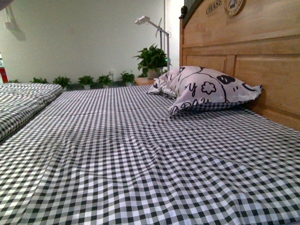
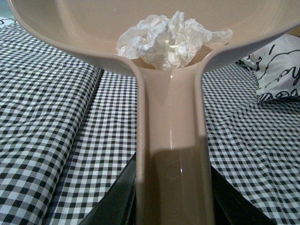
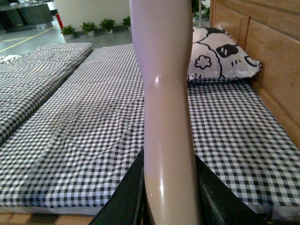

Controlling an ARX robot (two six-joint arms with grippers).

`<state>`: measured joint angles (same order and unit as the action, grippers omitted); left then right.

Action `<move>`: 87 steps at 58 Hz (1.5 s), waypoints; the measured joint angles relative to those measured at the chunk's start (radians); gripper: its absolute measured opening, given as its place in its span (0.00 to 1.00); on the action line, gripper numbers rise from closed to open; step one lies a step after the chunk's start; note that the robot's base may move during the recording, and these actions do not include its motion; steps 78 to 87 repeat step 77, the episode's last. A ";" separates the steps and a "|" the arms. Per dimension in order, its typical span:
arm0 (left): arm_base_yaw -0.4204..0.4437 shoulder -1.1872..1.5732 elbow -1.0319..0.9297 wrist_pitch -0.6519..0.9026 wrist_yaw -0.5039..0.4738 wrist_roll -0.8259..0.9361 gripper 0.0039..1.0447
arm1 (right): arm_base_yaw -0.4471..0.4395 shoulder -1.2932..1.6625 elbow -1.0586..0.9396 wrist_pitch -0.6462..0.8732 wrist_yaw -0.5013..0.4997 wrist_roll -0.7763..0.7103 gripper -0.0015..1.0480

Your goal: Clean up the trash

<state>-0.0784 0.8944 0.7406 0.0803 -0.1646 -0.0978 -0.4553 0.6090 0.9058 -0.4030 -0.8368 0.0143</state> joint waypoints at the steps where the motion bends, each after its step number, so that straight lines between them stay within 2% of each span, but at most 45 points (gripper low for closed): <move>1: 0.000 0.000 0.000 0.000 0.000 0.000 0.25 | 0.000 0.000 0.000 0.000 0.000 0.000 0.20; 87: 0.000 0.000 0.000 0.000 0.000 0.000 0.25 | 0.000 0.000 0.000 0.000 0.000 0.000 0.20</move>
